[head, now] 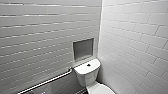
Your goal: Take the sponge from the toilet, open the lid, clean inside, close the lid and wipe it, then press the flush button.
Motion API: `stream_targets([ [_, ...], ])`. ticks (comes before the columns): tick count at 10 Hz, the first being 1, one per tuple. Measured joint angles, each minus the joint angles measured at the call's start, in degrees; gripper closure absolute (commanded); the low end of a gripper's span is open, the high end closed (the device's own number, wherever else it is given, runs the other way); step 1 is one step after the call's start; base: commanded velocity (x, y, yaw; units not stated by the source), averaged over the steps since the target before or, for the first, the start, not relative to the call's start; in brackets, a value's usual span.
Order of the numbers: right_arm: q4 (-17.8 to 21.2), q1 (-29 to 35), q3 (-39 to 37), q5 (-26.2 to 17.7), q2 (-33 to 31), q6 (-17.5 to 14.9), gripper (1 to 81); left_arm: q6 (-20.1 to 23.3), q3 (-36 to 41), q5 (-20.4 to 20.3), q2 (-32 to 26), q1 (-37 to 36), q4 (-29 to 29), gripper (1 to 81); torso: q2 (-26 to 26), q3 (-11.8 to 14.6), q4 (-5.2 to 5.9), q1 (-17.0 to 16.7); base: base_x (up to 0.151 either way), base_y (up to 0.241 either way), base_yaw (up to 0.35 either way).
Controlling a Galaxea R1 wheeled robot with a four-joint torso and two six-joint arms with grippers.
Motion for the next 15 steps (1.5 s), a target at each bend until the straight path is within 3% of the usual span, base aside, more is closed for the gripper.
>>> stream_targets([
  [4,-2.85,-0.39,16.74,1.45,-5.92,1.57,81.1,-0.01,5.74,-1.88,-3.56,0.02,-0.17,1.0,0.00,0.00,0.00,-0.02,0.000,0.000,0.000],
  [6,-3.77,-0.44,20.54,1.66,-7.24,2.10,81.1,-0.01,5.74,-2.38,-3.86,-0.22,-0.22,1.0,0.00,0.00,0.00,0.00,0.000,0.000,0.000],
  [15,-5.08,-1.51,14.56,2.45,-5.97,2.89,81.1,-0.01,5.85,-2.44,-3.62,-0.24,-0.39,1.0,0.00,0.00,0.00,-0.02,0.007,0.000,0.000],
])
